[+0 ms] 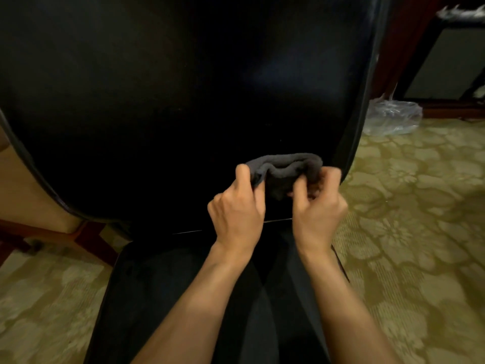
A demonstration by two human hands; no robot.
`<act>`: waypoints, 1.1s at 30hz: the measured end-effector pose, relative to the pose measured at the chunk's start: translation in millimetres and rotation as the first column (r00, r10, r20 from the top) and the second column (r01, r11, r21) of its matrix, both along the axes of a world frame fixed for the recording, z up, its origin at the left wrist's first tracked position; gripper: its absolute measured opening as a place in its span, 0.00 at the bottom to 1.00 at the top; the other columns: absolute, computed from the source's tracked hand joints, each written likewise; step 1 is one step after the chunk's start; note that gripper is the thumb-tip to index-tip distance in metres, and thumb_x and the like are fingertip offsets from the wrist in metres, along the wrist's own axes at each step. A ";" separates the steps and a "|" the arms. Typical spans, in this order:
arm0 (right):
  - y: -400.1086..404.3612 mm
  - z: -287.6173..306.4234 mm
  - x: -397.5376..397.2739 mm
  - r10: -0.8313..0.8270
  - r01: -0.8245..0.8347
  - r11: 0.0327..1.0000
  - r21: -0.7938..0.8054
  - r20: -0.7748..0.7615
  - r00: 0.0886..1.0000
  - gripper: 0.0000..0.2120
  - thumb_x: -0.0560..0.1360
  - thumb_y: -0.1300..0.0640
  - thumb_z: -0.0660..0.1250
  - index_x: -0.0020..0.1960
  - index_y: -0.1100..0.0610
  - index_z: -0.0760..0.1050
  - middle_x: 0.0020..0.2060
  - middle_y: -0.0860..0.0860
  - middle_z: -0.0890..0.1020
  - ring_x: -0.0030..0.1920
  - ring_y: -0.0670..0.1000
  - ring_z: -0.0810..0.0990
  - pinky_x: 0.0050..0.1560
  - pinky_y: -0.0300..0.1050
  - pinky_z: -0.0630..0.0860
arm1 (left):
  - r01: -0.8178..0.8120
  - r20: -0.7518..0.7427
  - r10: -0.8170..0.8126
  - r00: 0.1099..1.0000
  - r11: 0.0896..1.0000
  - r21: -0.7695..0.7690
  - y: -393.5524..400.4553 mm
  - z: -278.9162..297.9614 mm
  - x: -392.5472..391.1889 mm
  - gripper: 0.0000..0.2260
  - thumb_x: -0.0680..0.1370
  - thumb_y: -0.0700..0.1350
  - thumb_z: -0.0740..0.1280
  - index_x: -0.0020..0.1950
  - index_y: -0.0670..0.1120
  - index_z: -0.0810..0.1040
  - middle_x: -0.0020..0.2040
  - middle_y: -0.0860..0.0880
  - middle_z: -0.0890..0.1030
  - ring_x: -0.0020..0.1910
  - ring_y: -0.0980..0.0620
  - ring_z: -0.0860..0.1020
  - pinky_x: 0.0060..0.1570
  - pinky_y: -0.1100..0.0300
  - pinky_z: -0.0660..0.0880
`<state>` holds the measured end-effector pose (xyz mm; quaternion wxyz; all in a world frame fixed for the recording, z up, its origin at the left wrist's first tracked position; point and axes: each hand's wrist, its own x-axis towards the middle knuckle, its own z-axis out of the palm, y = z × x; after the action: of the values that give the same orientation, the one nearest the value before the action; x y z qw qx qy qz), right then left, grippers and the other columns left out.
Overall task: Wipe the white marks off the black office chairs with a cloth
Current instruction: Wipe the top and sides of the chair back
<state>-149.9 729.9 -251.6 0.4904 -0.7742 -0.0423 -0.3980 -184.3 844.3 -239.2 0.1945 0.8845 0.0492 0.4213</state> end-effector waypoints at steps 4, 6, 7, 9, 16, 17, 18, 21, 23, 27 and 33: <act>-3.2 -30.0 -11.7 0.018 -0.012 0.999 0.037 -0.146 0.989 0.06 0.75 0.64 0.70 0.48 0.62 0.72 0.32 0.54 0.79 0.31 0.56 0.79 0.32 0.37 0.66 | 0.025 -0.101 -0.027 0.994 0.999 -0.029 -6.0 -20.0 -9.2 0.09 0.77 0.46 0.69 0.48 0.40 0.74 0.30 0.46 0.78 0.26 0.43 0.79 0.23 0.56 0.70; -4.0 -23.3 -13.2 0.038 -0.021 0.995 0.097 -0.177 0.984 0.05 0.76 0.61 0.68 0.48 0.58 0.71 0.32 0.52 0.80 0.32 0.55 0.81 0.33 0.45 0.74 | 0.067 -0.076 -0.073 0.994 0.995 -0.079 -7.5 -11.6 -7.4 0.09 0.78 0.47 0.66 0.47 0.42 0.73 0.30 0.46 0.79 0.27 0.42 0.80 0.24 0.54 0.72; -4.0 -12.7 -11.4 0.035 -0.014 0.992 0.129 -0.158 0.987 0.05 0.75 0.58 0.67 0.48 0.56 0.72 0.33 0.52 0.80 0.33 0.54 0.82 0.34 0.51 0.77 | 0.083 -0.041 -0.088 0.995 0.990 -0.113 -8.4 -3.0 -4.2 0.09 0.79 0.48 0.64 0.48 0.42 0.72 0.31 0.46 0.79 0.29 0.42 0.80 0.25 0.52 0.74; -3.3 18.1 -7.7 0.026 -0.013 0.981 0.194 -0.065 0.998 0.04 0.75 0.56 0.66 0.49 0.54 0.72 0.33 0.49 0.81 0.33 0.51 0.83 0.34 0.54 0.79 | 0.116 0.040 -0.110 0.993 0.970 -0.212 -11.4 19.9 3.5 0.11 0.79 0.51 0.62 0.48 0.43 0.72 0.32 0.46 0.81 0.31 0.42 0.82 0.30 0.48 0.77; -4.9 41.3 1.9 0.089 -0.088 0.995 0.046 -0.024 0.996 0.07 0.76 0.56 0.67 0.46 0.50 0.68 0.32 0.49 0.80 0.33 0.51 0.83 0.34 0.50 0.77 | 0.079 0.075 -0.059 0.995 0.950 -0.303 -10.1 42.9 16.8 0.07 0.79 0.47 0.67 0.47 0.46 0.72 0.34 0.48 0.83 0.34 0.49 0.84 0.36 0.51 0.80; -5.8 25.3 -1.6 0.089 -0.086 0.996 0.036 -0.077 0.993 0.07 0.75 0.55 0.66 0.46 0.50 0.68 0.32 0.51 0.80 0.33 0.53 0.82 0.35 0.51 0.76 | 0.076 0.028 -0.071 0.997 0.955 -0.288 -9.7 29.2 11.9 0.06 0.79 0.46 0.68 0.48 0.45 0.73 0.34 0.48 0.83 0.34 0.48 0.84 0.35 0.52 0.79; -6.2 10.5 -6.6 0.101 -0.095 0.994 0.050 -0.135 0.986 0.07 0.75 0.55 0.67 0.45 0.50 0.67 0.31 0.51 0.80 0.33 0.53 0.81 0.36 0.52 0.75 | 0.079 -0.023 -0.090 0.996 0.955 -0.287 -8.9 14.9 6.2 0.06 0.78 0.46 0.68 0.48 0.45 0.73 0.33 0.48 0.83 0.33 0.49 0.84 0.34 0.51 0.79; -4.3 -2.0 -18.5 0.161 -0.130 0.980 0.148 -0.228 0.960 0.08 0.74 0.57 0.67 0.43 0.50 0.67 0.30 0.49 0.80 0.33 0.53 0.82 0.36 0.51 0.76 | 0.135 -0.072 -0.174 0.982 0.916 -0.378 -4.8 -2.7 -4.1 0.08 0.79 0.50 0.66 0.45 0.48 0.71 0.32 0.50 0.81 0.31 0.52 0.83 0.32 0.49 0.80; -1.5 25.2 -13.9 0.160 -0.125 0.971 0.206 -0.163 0.974 0.06 0.74 0.56 0.66 0.43 0.50 0.68 0.29 0.47 0.80 0.32 0.49 0.83 0.35 0.53 0.78 | 0.167 0.016 -0.176 0.984 0.896 -0.412 -2.4 15.2 3.8 0.09 0.77 0.53 0.65 0.44 0.48 0.72 0.32 0.50 0.82 0.32 0.49 0.84 0.33 0.47 0.80; -1.8 92.7 7.5 0.194 -0.176 0.955 0.237 -0.051 0.980 0.08 0.76 0.60 0.67 0.43 0.52 0.68 0.28 0.48 0.80 0.29 0.41 0.82 0.31 0.45 0.79 | 0.198 0.134 -0.151 0.979 0.853 -0.483 -2.2 73.5 26.9 0.09 0.77 0.50 0.68 0.41 0.48 0.74 0.30 0.49 0.82 0.29 0.53 0.83 0.34 0.48 0.82; -12.2 6.5 -13.0 0.153 -0.134 0.982 0.136 -0.143 0.978 0.06 0.73 0.58 0.68 0.44 0.53 0.70 0.30 0.48 0.78 0.31 0.47 0.77 0.36 0.52 0.75 | 0.157 -0.019 -0.178 0.984 0.912 -0.379 -0.4 3.9 4.6 0.10 0.77 0.53 0.64 0.45 0.47 0.73 0.33 0.48 0.82 0.34 0.46 0.84 0.35 0.47 0.80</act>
<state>-162.9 717.7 -245.1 0.5674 -0.7649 -0.0353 -0.3030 -179.7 844.0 -235.3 0.3945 0.8425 0.0582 0.3622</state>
